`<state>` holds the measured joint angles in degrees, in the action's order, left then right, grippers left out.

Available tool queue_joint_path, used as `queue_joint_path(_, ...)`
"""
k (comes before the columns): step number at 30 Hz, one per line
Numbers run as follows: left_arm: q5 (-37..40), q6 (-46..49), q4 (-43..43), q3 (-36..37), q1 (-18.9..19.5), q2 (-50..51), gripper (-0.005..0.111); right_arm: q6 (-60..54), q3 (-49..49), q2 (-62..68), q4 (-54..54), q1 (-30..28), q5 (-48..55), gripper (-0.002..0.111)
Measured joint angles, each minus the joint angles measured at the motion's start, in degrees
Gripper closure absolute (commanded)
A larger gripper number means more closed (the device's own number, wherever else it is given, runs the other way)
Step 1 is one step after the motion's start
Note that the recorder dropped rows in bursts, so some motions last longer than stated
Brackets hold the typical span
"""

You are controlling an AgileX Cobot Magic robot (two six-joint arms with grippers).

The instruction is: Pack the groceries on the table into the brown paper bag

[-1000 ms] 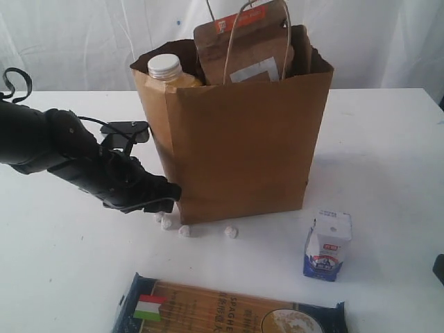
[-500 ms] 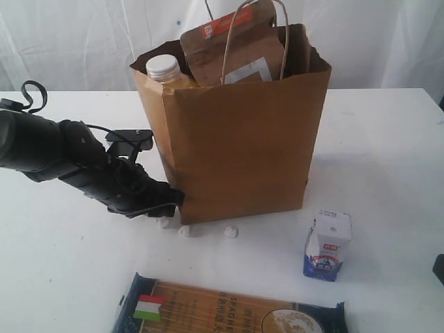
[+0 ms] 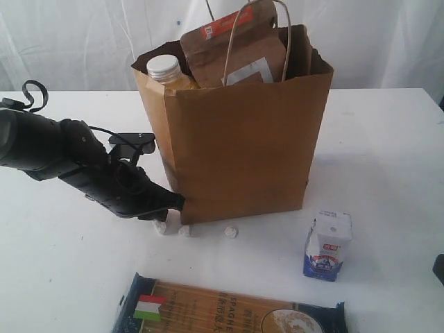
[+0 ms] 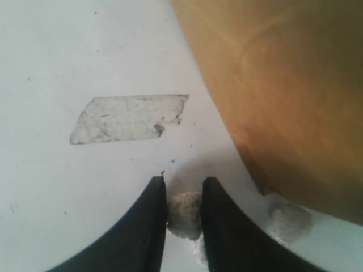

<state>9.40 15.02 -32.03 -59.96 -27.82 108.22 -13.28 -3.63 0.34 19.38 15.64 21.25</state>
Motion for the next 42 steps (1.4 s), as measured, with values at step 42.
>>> queue_joint_path(42, 13.6, 0.2, 12.3, 0.3, 9.7, -33.4, 0.107, 0.0, 0.0, 0.0, 0.0, 0.0, 0.0, 0.108)
